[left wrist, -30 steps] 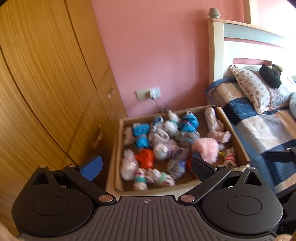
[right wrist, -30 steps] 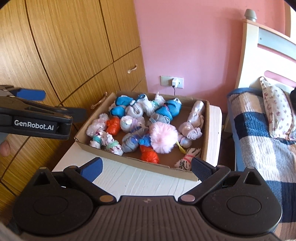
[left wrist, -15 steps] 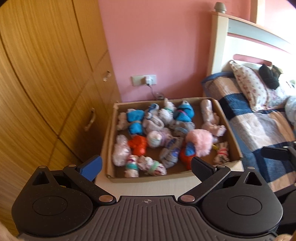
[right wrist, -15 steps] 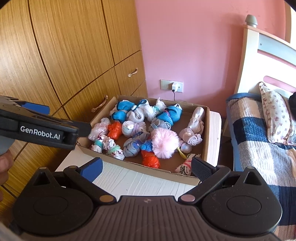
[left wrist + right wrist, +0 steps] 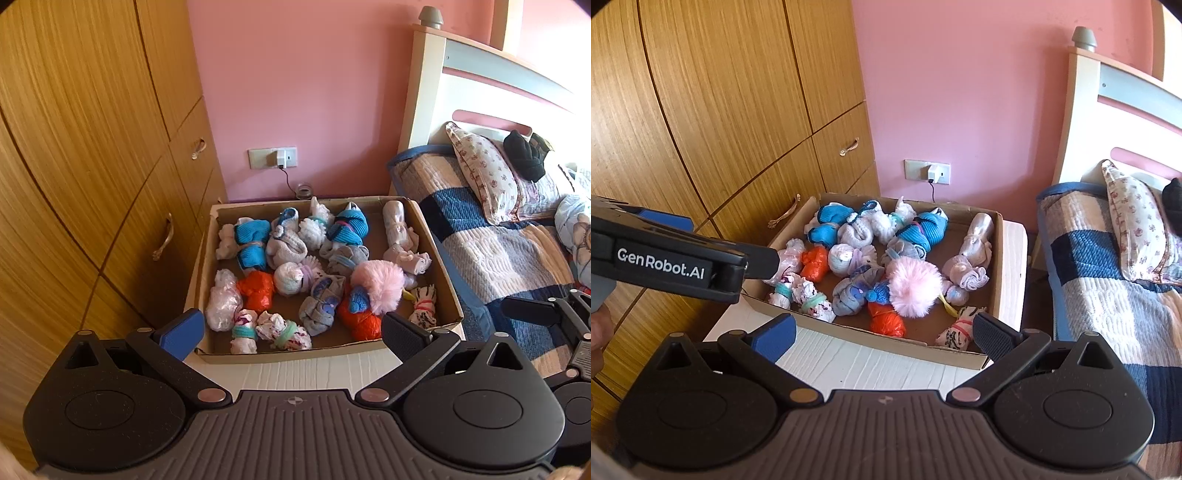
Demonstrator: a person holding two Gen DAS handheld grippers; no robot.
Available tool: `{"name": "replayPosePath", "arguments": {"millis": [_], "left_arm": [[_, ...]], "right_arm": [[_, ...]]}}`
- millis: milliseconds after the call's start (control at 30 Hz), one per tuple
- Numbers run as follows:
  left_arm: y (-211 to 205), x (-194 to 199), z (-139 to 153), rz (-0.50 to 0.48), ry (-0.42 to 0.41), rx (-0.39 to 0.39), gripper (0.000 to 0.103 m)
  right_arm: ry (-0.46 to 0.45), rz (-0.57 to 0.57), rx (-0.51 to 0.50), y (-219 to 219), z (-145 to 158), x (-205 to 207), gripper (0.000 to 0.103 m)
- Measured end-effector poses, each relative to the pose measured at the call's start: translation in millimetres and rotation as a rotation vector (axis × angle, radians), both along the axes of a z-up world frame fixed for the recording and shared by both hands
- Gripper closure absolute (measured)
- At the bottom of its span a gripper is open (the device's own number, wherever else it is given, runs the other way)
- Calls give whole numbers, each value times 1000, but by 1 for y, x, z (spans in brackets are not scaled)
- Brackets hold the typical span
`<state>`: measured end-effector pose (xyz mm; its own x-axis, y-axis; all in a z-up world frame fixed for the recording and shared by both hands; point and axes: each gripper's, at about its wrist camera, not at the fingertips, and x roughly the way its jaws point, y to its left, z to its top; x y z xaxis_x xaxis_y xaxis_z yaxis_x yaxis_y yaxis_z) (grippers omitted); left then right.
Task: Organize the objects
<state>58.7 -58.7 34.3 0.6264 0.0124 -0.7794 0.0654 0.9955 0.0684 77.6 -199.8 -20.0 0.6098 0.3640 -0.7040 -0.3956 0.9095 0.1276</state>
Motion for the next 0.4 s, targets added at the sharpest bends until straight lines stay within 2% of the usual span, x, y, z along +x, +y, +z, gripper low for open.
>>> {"name": "replayPosePath", "arguments": {"millis": [400], "left_arm": [[-1, 2, 4, -1, 3, -21, 1]], "right_arm": [[14, 8, -1, 9, -5, -4, 1]]}}
